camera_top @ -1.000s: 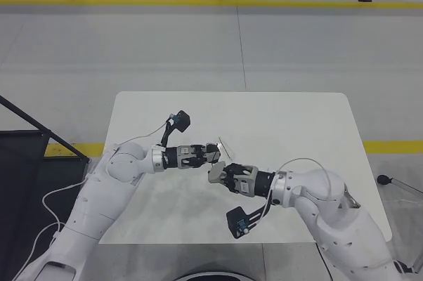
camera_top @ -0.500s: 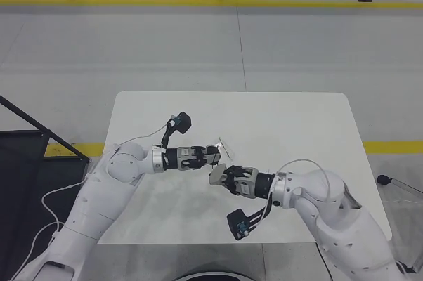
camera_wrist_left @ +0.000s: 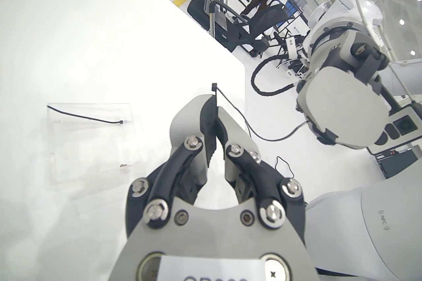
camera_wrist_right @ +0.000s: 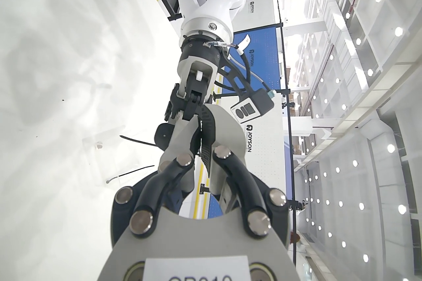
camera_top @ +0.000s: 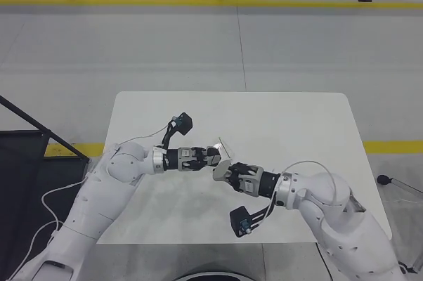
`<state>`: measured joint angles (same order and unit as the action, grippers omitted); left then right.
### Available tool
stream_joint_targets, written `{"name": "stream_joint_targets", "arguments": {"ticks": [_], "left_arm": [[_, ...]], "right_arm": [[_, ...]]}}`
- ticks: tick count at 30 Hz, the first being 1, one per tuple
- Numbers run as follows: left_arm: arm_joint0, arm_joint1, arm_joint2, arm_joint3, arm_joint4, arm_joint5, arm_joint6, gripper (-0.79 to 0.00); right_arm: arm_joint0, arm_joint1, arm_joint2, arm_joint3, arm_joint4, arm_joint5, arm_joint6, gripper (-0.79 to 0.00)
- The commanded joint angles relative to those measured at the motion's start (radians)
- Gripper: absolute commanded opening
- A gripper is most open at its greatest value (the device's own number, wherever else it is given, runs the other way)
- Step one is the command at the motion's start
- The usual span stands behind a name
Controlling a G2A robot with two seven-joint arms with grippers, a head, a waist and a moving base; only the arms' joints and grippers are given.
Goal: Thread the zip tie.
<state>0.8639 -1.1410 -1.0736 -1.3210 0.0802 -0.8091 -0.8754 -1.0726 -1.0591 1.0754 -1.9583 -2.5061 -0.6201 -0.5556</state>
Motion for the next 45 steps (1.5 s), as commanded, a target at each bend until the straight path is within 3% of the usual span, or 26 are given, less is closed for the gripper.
{"name": "stream_joint_targets", "arguments": {"ticks": [1,19,33,45], "left_arm": [[-0.001,0.001,0.003,0.000,0.000,0.000,0.002,-0.785],[-0.007,0.010,0.021,0.002,-0.004,0.004,0.011,-0.785],[-0.009,0.018,0.028,-0.002,-0.005,0.002,0.026,-0.785],[-0.012,0.023,0.037,-0.003,-0.007,0.009,0.033,-0.785]], "right_arm": [[-0.009,0.002,0.008,-0.005,0.005,0.011,0.013,-0.785],[-0.104,0.014,0.065,-0.075,0.007,0.108,0.143,-0.785],[-0.110,0.019,0.058,-0.083,-0.016,0.061,0.189,-0.785],[-0.135,0.019,0.074,-0.100,0.004,0.101,0.237,-0.785]]}}
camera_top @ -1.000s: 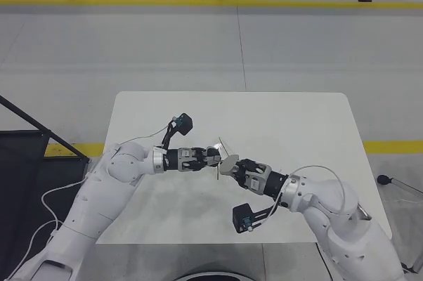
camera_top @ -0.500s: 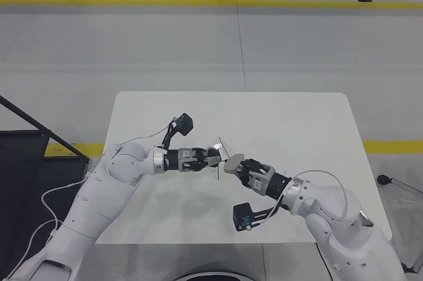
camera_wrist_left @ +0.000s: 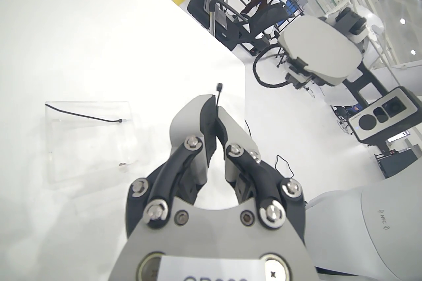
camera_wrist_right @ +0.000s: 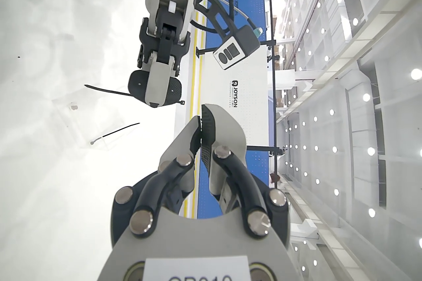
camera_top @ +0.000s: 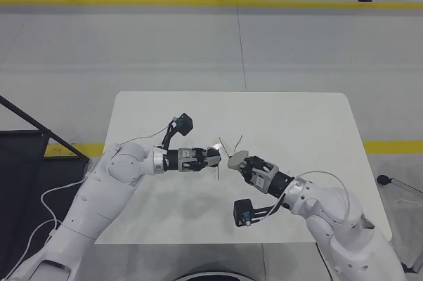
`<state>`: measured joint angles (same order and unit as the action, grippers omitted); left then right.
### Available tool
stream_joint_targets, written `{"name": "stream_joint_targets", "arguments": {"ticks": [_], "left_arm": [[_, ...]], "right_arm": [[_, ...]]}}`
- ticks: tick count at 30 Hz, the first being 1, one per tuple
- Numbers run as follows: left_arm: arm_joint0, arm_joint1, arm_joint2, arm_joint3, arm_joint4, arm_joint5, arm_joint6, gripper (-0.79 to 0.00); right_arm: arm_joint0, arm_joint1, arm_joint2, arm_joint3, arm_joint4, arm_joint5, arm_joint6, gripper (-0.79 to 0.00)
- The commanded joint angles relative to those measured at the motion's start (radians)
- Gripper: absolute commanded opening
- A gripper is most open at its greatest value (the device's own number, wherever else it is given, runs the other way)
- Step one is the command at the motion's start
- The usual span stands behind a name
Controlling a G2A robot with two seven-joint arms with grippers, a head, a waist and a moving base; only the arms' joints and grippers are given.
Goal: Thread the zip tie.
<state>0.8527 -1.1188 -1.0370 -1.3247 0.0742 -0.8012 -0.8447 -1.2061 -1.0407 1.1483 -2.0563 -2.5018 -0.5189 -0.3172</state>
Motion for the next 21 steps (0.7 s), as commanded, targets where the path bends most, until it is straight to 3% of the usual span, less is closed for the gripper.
{"name": "stream_joint_targets", "arguments": {"ticks": [1,10,16,21], "left_arm": [[0.000,0.000,0.000,0.001,-0.002,0.002,0.007,-0.785],[0.007,0.001,-0.024,0.000,0.011,0.044,0.112,-0.785],[0.040,0.008,-0.075,-0.019,0.042,0.062,0.205,-0.785],[0.096,0.022,-0.140,-0.048,0.096,0.090,0.275,-0.785]], "right_arm": [[-0.002,0.001,0.001,-0.003,-0.001,0.001,-0.003,-0.785],[-0.030,0.009,0.015,-0.036,-0.008,0.010,-0.049,-0.785],[0.032,0.006,-0.009,-0.025,0.020,-0.164,-0.015,-0.785],[0.165,-0.015,-0.139,0.058,0.013,-0.312,0.016,-0.785]]}}
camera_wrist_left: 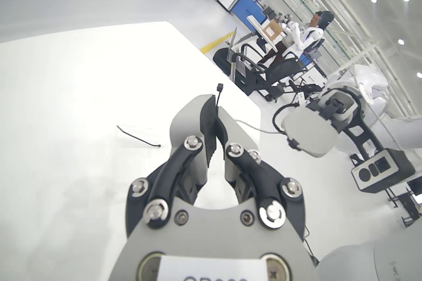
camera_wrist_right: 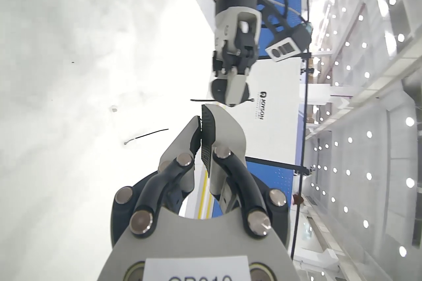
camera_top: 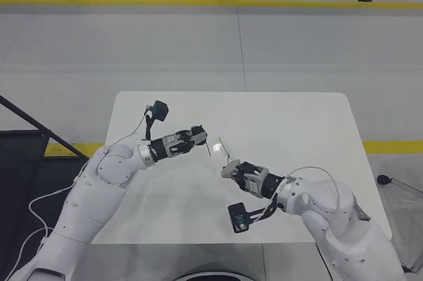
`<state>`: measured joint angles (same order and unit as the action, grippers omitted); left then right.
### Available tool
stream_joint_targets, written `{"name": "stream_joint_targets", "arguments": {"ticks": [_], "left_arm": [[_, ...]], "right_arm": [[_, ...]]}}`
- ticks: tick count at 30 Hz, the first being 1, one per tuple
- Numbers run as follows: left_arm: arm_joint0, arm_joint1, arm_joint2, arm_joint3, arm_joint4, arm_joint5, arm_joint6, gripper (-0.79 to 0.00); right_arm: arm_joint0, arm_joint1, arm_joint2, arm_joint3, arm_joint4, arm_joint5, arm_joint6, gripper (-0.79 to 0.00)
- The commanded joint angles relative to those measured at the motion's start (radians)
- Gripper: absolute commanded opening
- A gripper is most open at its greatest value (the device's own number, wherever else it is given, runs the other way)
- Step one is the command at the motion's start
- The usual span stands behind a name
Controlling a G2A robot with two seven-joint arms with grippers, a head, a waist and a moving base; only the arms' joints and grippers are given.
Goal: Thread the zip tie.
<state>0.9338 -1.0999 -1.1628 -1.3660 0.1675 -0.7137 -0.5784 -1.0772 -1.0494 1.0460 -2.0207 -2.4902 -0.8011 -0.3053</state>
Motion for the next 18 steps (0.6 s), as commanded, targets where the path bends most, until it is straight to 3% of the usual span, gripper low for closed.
{"name": "stream_joint_targets", "arguments": {"ticks": [1,6,18], "left_arm": [[0.022,0.005,-0.022,-0.010,0.004,0.003,0.012,-0.785],[0.052,0.011,-0.045,-0.024,-0.002,-0.001,0.020,-0.785],[0.052,0.011,-0.045,-0.024,-0.002,-0.001,0.020,-0.785]], "right_arm": [[0.054,-0.010,-0.055,0.035,0.002,-0.039,0.003,-0.785],[0.161,-0.037,-0.175,0.122,0.003,-0.095,0.009,-0.785],[0.157,-0.037,-0.186,0.129,-0.012,-0.093,0.019,-0.785]]}}
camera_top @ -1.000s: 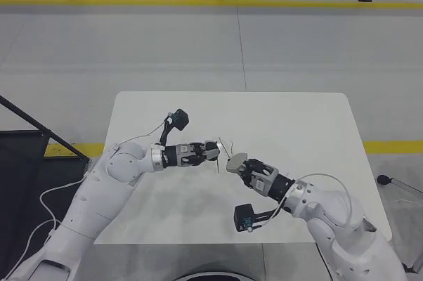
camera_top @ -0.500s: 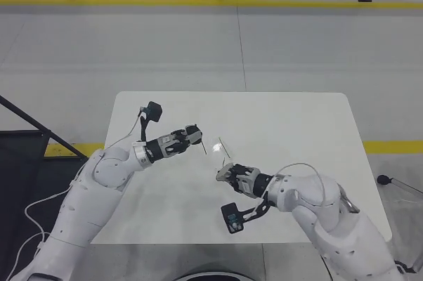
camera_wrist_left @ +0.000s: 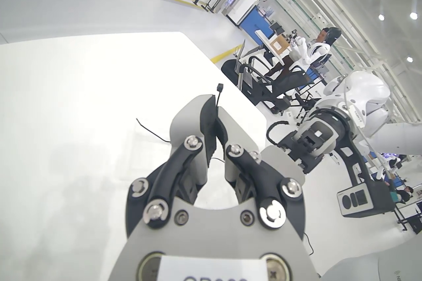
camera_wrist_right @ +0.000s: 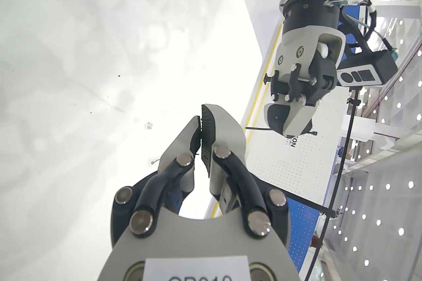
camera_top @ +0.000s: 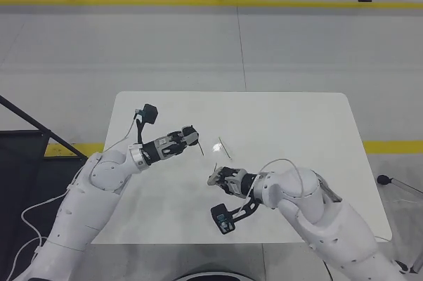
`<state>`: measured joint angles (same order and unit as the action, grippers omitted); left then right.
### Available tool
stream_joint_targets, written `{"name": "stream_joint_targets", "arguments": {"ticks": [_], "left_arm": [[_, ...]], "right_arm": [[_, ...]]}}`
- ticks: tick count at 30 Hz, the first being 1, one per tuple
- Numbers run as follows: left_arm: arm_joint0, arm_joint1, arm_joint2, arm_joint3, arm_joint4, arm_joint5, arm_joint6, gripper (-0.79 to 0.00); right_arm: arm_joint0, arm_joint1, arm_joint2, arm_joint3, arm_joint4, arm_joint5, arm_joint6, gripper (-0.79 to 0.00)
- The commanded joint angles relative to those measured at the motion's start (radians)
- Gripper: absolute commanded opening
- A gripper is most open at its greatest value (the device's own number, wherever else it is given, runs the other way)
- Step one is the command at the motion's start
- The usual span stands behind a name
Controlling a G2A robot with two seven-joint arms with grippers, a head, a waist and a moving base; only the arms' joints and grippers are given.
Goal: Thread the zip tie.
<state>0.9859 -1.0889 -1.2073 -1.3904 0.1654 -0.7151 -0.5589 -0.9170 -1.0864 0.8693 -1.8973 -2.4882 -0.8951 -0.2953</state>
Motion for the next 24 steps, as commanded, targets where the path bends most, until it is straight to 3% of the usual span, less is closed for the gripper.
{"name": "stream_joint_targets", "arguments": {"ticks": [1,9,24], "left_arm": [[0.000,0.000,0.000,0.000,0.000,0.000,0.000,-0.785],[0.000,0.000,0.000,0.000,0.000,0.000,0.000,-0.785],[0.000,0.000,0.000,0.000,0.000,0.000,0.000,-0.785]], "right_arm": [[0.002,0.000,-0.023,0.011,-0.033,-0.007,0.015,-0.785],[0.147,-0.034,-0.136,0.169,-0.051,-0.039,-0.022,-0.785],[0.246,-0.067,-0.223,0.324,-0.022,-0.038,-0.068,-0.770]]}}
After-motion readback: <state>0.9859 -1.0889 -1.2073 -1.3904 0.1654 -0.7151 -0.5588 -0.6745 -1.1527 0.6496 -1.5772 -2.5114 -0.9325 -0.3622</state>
